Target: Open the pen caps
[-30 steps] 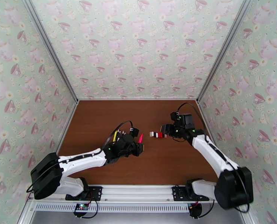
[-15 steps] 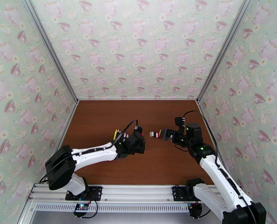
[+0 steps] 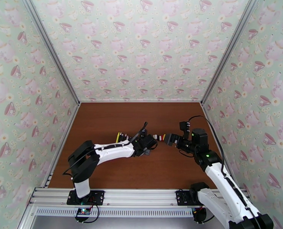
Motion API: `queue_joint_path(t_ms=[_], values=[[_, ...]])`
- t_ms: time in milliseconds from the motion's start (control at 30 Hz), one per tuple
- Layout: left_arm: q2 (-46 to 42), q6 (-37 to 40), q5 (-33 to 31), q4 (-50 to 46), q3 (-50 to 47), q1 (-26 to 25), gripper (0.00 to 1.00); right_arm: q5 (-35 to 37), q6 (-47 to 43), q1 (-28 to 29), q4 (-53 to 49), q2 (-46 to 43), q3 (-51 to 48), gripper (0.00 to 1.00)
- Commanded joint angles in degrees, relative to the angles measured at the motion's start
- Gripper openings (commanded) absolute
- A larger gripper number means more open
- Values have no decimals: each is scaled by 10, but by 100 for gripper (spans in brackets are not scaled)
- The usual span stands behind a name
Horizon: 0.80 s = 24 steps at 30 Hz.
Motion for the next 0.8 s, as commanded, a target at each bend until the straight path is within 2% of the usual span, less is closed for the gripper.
queue_joint_path(t_ms=[0,633,767], values=[[24,1,-25,-33,28,9,14,-9,-10,1,-18,-4,-7,100],[68,24,-36,-50,34,58,19,10,-6,1,-34,4,5,100],[70,23,-46,-59,35,62,24,8,-6,1,-32,5,5,100]])
